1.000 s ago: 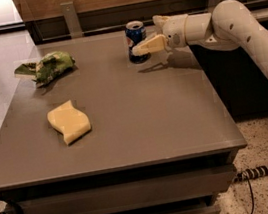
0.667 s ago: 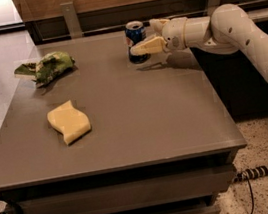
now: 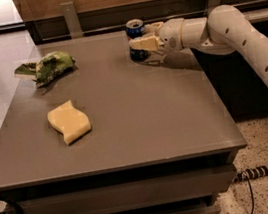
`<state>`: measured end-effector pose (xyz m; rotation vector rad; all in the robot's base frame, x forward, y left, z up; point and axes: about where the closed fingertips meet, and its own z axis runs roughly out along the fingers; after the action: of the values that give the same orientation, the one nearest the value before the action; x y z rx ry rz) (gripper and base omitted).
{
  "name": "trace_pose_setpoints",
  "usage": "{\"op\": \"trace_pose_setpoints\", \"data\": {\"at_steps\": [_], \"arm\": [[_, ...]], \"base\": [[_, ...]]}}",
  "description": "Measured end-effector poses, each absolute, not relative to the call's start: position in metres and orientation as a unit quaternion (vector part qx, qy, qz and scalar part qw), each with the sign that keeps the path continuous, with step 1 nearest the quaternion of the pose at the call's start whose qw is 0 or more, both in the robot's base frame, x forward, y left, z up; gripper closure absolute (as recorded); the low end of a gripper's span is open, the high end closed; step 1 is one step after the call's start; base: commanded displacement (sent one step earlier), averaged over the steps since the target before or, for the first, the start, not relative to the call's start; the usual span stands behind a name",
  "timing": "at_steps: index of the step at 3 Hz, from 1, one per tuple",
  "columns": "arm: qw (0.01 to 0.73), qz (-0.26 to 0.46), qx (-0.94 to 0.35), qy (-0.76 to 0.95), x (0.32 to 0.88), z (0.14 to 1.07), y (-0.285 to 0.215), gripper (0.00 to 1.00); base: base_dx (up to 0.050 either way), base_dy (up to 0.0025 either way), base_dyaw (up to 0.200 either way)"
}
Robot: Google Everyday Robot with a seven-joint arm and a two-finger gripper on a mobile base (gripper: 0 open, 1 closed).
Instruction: Knock pepsi can over
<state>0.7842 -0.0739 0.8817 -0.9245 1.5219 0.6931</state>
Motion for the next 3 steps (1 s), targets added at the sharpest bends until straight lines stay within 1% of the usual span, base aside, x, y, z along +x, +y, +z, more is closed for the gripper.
{"op": "trace_pose_setpoints", "data": {"at_steps": [1,2,3], "arm": [[0.576,0.298,-0.396,0.650,0.7843,0.8811,-0.0704,0.93],[0.576,0.299,-0.397,0.649,0.7843,0.8806,-0.0679,1.00],[0.575,0.299,-0.398,0.649,0.7845,0.8817,-0.0676,1.00]], "base": [[0.000,0.00000,0.000],[0.000,0.00000,0.000],[0.000,0.00000,0.000]]}}
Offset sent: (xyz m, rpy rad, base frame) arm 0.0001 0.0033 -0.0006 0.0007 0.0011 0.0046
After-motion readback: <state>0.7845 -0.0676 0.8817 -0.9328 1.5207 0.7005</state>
